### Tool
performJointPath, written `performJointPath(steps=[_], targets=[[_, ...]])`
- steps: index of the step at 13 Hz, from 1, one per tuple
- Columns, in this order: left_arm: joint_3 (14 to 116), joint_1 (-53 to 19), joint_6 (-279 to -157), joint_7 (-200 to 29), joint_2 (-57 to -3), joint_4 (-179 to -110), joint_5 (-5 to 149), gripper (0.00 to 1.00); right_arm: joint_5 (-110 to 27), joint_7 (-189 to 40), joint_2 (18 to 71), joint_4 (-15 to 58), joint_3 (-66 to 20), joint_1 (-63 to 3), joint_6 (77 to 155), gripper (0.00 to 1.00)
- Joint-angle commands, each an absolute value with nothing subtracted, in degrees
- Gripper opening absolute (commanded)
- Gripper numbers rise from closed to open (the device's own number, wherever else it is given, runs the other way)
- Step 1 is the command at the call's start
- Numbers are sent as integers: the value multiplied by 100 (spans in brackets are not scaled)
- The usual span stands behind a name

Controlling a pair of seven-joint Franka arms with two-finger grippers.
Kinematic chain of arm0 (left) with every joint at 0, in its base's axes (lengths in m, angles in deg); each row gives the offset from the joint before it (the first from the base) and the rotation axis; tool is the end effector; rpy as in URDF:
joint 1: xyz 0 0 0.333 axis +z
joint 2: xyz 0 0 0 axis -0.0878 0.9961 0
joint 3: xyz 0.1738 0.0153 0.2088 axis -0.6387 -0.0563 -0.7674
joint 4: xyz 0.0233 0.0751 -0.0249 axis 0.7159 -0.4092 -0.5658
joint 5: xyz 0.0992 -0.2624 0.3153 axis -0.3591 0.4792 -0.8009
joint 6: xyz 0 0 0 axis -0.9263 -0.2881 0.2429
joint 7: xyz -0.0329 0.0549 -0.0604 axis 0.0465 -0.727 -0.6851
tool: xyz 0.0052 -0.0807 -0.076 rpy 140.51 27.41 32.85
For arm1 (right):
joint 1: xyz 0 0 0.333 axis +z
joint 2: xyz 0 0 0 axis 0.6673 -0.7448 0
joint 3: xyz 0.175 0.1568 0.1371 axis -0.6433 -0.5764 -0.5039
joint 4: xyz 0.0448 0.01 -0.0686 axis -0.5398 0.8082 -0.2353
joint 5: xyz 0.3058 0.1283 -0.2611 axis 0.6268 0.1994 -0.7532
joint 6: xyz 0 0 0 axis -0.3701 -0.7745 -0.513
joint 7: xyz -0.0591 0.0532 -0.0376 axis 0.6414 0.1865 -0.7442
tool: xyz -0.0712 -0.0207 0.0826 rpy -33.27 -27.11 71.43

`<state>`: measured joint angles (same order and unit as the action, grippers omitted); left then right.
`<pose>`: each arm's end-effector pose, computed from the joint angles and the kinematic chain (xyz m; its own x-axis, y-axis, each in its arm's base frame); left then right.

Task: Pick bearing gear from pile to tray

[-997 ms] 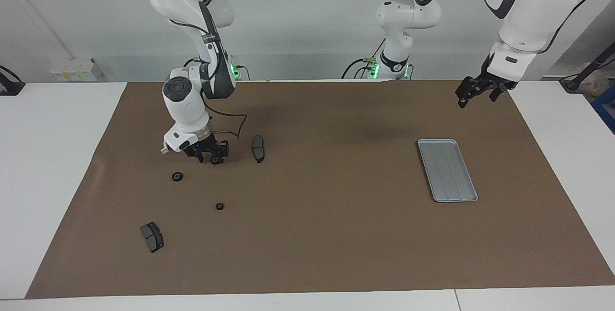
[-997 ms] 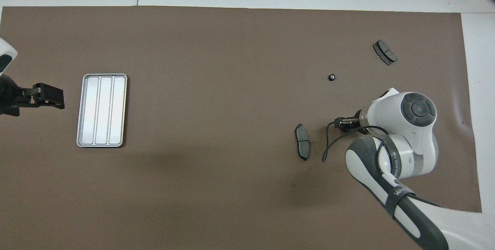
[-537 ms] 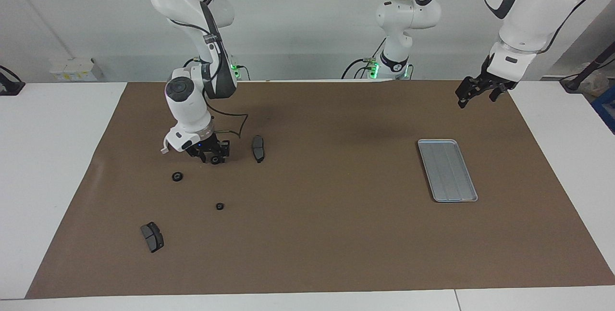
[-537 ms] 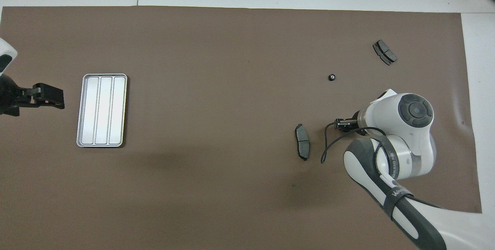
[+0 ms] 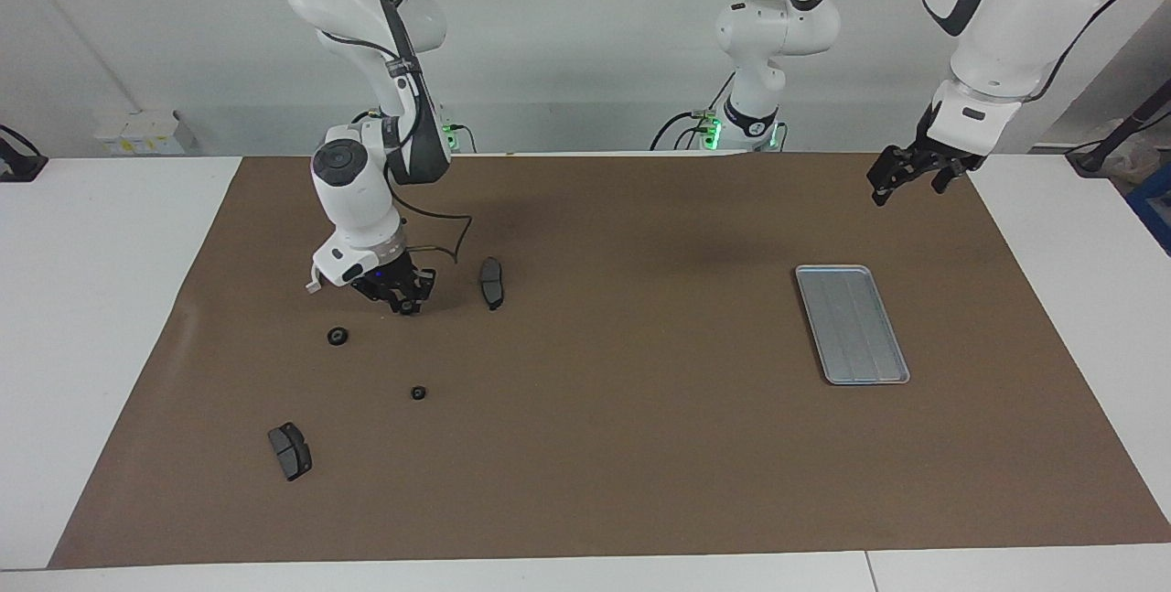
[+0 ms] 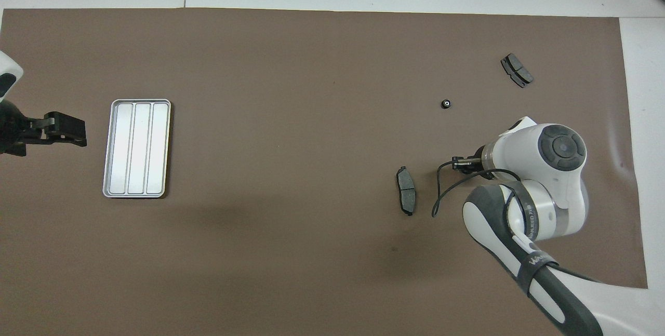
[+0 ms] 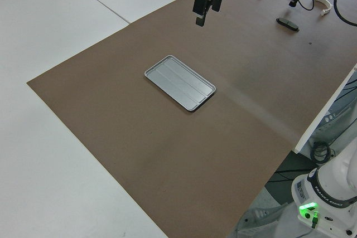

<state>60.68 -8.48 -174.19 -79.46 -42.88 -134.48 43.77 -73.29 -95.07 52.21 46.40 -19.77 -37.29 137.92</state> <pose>0.5735 -0.0161 0.5329 0.9930 0.1169 -0.0172 0.1157 -0.9916 -0.0574 0.5523 0.0833 0.2459 0.9971 -0.0516 0.0556 -0.0513 -0.9987 -0.0079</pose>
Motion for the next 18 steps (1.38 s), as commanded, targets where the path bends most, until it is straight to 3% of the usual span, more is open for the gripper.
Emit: performJointPath(steps=[1, 4, 12, 16, 18], targets=[[6097, -820, -17425, -7960, -4410, -13533, 4291, 100, -7230, -10249, 5324, 4305, -1994, -3318, 13413, 0], [6097, -820, -17425, -7960, -4410, -13533, 4291, 100, -7230, -11165, 5210, 4094, -1994, -2843, 13500, 0], [6097, -820, -17425, -7960, -4410, -13533, 4291, 100, -7248, -13581, 4157, 2742, -1985, -1367, 13483, 2], [6158, -908, -17425, -7933, -4454, -13533, 4291, 100, -7353, -14461, 3489, 2056, -1967, -865, 13439, 4], [6176, -917, -17347, -7960, -4462, -13533, 4291, 100, -7589, -14586, 3434, 2071, -1976, -820, 13439, 7]])
